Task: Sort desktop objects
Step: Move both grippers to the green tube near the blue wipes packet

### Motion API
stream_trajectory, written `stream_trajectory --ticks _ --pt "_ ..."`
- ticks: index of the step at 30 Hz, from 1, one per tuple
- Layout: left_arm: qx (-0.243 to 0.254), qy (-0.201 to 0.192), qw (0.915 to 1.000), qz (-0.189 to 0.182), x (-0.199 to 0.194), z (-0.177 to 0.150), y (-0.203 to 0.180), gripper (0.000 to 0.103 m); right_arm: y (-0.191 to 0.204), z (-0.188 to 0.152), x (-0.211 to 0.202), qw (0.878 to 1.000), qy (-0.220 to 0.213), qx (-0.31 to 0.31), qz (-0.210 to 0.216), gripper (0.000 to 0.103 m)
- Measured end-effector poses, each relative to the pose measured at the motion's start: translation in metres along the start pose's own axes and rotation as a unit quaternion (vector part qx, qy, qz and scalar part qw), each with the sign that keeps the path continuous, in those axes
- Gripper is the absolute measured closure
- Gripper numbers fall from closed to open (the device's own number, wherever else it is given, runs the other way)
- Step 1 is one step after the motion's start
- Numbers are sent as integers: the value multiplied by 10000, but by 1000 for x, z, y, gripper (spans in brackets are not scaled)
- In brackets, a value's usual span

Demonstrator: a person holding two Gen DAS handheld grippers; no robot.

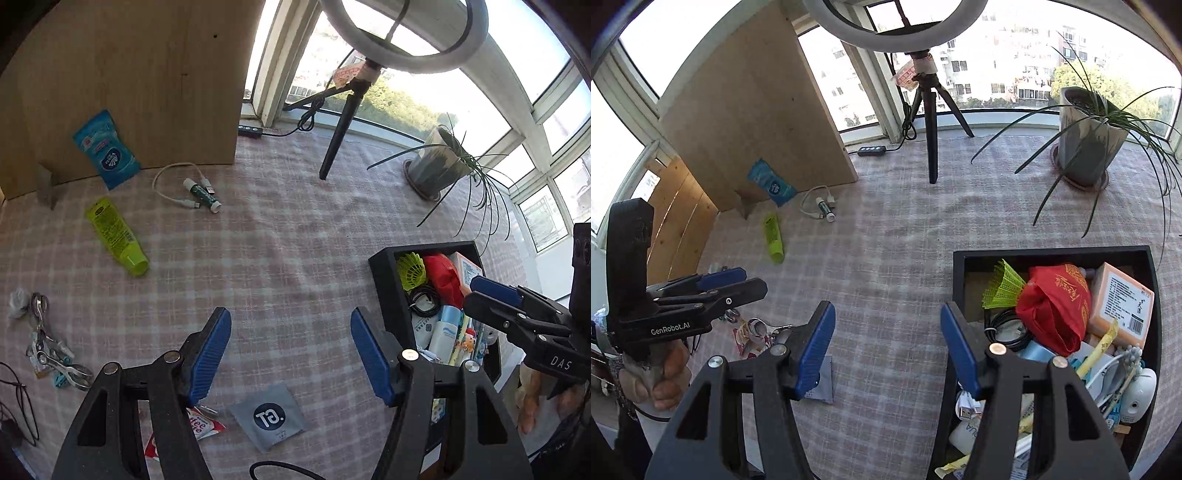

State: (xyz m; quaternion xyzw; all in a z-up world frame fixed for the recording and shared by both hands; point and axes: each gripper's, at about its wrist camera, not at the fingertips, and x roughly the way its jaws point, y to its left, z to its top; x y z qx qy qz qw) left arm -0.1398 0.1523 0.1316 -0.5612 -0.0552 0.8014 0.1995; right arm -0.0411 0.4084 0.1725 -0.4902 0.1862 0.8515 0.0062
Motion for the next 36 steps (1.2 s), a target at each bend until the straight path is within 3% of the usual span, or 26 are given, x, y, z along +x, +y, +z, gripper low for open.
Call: stream_trajectory --ticks 8,15,24,27,33,36 --pt "-1303 -149 9914 49 15 14 106 39 73 62 90 9957 615 -494 476 57" --pt "-1903 -131 9816 -62 45 30 159 39 135 97 182 9855 1235 -797 845 67" --pt "-2371 -68 9709 -337 84 37 194 40 168 116 287 9722 1935 -507 1216 79" --pt "-2315 -55 9717 -459 90 38 196 40 170 120 309 9674 2083 -321 1406 79" --pt "-2181 50 9752 -362 104 41 195 40 181 121 336 9575 2380 -291 1605 79" --pt "-2177 62 9754 -326 110 41 196 40 189 121 344 9581 2428 -389 1468 79"
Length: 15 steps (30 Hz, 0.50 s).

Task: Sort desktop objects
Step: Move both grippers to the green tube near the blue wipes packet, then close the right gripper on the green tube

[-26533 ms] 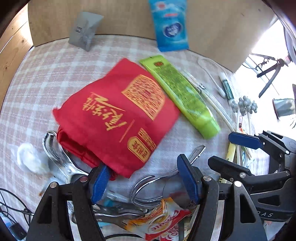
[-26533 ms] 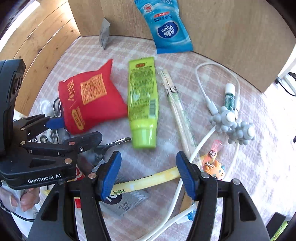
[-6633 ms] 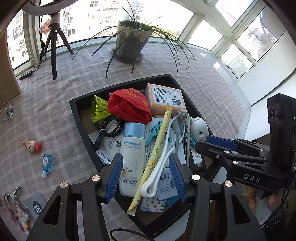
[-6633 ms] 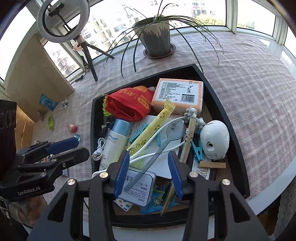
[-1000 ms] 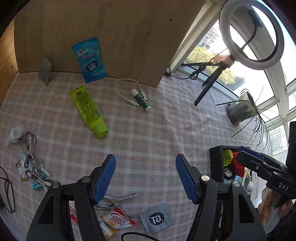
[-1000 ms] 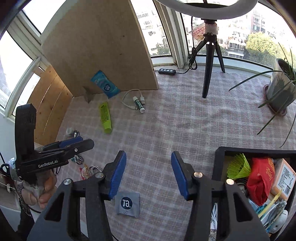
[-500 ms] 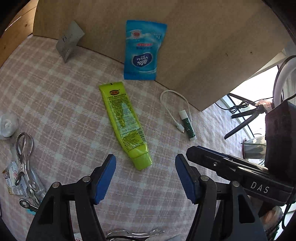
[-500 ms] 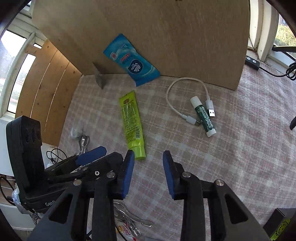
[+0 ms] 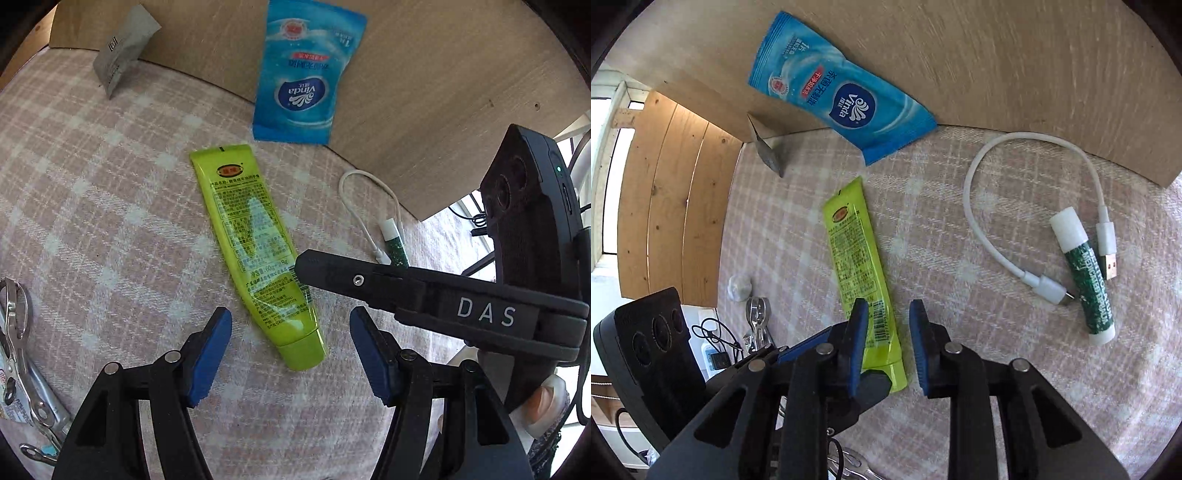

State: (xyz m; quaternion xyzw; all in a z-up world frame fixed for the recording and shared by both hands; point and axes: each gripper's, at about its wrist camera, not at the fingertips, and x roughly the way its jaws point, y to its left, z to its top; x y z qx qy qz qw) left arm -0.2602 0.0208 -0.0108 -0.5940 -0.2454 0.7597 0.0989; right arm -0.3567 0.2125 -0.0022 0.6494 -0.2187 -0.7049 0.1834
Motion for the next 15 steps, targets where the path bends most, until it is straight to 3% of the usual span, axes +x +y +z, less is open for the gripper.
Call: stream_trajectory --ticks 4,7,15 --pt "161 -22 9998 71 2 2 -7 41 3 -4 13 9999 52 -29 86 80" --pt "304 -17 9995 55 0 0 -14 49 3 -7 12 10000 -19 -39 75 78" --pt "688 150 9975 13 -1 -21 -37 57 -17 -31 6 9983 -119 402 409 78"
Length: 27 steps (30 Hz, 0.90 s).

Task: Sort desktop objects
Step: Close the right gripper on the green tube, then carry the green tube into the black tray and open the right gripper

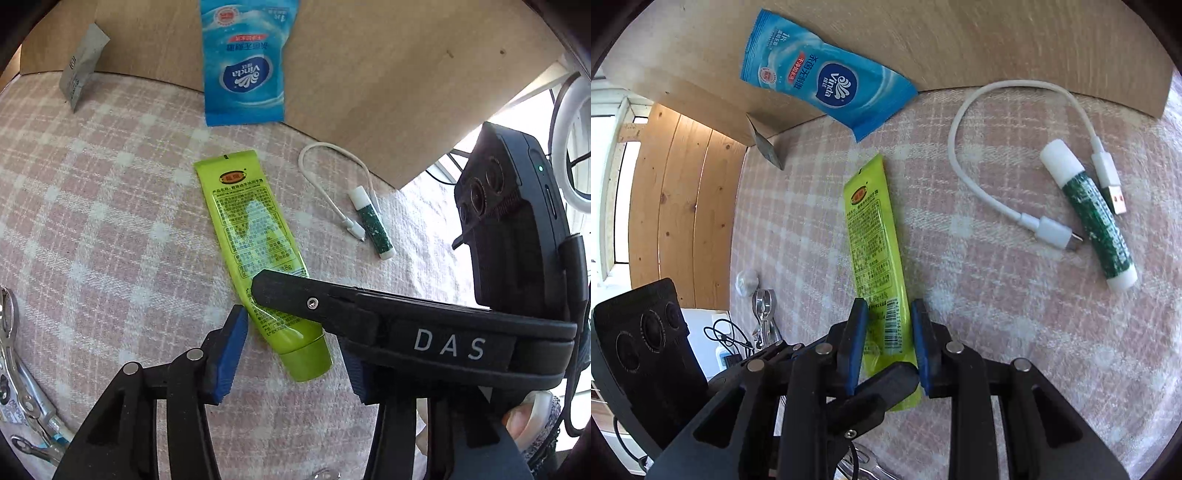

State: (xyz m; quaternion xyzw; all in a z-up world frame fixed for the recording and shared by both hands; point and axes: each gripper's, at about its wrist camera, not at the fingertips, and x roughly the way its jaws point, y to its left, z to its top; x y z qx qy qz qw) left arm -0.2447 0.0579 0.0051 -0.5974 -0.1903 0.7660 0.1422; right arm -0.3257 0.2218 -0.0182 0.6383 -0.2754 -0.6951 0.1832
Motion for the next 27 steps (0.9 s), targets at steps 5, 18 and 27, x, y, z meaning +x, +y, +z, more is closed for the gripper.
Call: stream_trajectory --ticks 5,18,27 --pt "321 60 9995 -54 -10 -18 -22 61 -10 -24 -20 9995 -223 164 129 78" --pt "1347 222 9895 -472 -31 -80 -130 61 -47 -115 -124 9899 -1155 681 462 78" --pt "2190 518 9707 -841 -23 -133 -227 61 -95 -195 -207 9741 -1931 1124 347 78"
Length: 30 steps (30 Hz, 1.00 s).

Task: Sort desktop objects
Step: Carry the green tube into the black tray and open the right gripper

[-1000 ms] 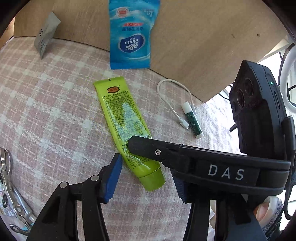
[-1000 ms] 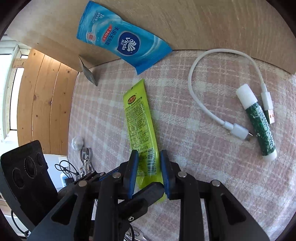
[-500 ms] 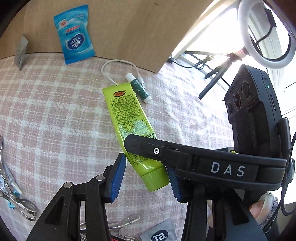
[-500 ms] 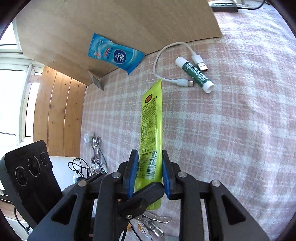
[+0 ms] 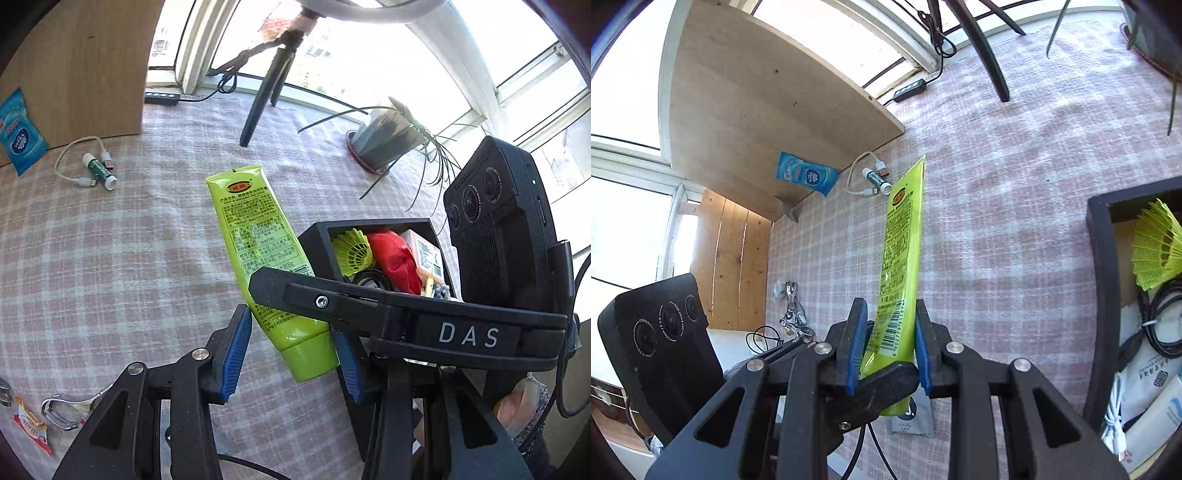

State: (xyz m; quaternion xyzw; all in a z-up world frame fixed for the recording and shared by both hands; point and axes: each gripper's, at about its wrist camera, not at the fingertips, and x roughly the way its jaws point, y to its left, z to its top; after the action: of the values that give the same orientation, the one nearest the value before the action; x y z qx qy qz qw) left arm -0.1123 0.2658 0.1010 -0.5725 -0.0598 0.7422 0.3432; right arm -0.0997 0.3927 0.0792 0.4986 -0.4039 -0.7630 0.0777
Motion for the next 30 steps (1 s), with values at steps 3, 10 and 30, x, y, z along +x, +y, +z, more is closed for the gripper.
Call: stream_trajectory --ticks 3,10,30 --pt "285 149 9994 -158 13 -4 -37 61 -24 -12 -36 9995 -236 187 -63 78" --pt "814 494 9939 -552 45 -13 -120 61 -79 -39 -119 9942 -777 648 -360 78" --pt "1142 515 9920 -160 62 -35 -174 40 -138 -99 -243 9717 -1648 900 -1430 48"
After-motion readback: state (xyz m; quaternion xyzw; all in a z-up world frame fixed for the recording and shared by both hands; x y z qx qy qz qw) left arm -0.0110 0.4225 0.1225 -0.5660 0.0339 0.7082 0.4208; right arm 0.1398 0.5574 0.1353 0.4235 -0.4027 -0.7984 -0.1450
